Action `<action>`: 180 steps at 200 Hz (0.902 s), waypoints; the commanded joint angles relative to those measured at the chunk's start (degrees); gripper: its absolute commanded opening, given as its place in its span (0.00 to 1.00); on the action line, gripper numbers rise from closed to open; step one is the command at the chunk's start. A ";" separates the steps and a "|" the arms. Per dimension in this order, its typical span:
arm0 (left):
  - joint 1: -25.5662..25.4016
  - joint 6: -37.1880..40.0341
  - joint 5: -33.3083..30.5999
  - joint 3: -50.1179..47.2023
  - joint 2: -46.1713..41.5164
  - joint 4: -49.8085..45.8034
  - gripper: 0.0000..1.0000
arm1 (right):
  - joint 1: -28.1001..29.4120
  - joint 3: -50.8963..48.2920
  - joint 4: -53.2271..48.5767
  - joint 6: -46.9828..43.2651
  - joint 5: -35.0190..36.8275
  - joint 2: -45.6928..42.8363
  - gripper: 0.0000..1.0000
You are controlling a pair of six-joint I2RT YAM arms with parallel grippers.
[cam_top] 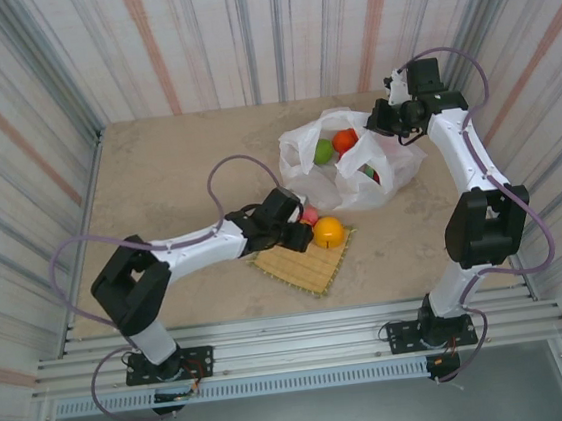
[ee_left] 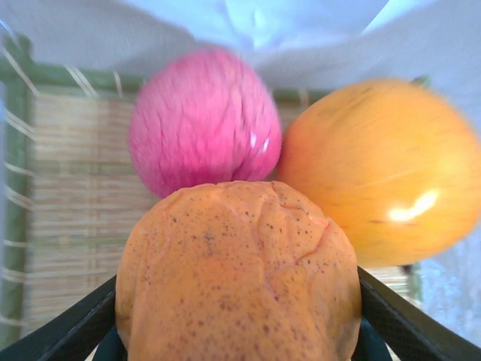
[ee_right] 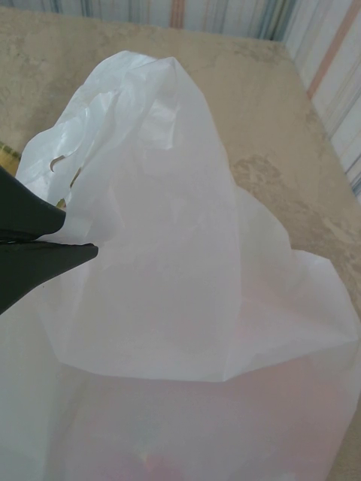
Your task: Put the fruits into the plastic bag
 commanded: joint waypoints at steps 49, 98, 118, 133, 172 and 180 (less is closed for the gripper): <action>-0.25 5.60 0.12 10.44 0.62 1.77 0.63 | 0.14 -0.27 -0.40 -0.40 -0.68 -1.59 0.00; 2.88 5.97 2.67 19.55 9.70 2.68 0.62 | -0.08 -0.33 -0.39 -0.40 -0.84 -2.12 0.00; 4.39 6.01 3.87 22.52 13.30 3.36 0.62 | -0.11 -0.37 -0.23 -0.23 -1.06 -2.13 0.00; 5.28 6.23 3.89 25.72 16.52 2.36 0.62 | -0.06 -0.44 -0.09 -0.14 -1.33 -2.10 0.00; 6.91 6.05 1.34 32.88 23.15 2.00 0.62 | -0.08 -0.47 -0.05 -0.14 -1.29 -2.12 0.00; 7.09 6.22 0.65 34.80 23.98 2.01 0.63 | -0.10 -0.46 0.03 -0.05 -1.39 -2.11 0.00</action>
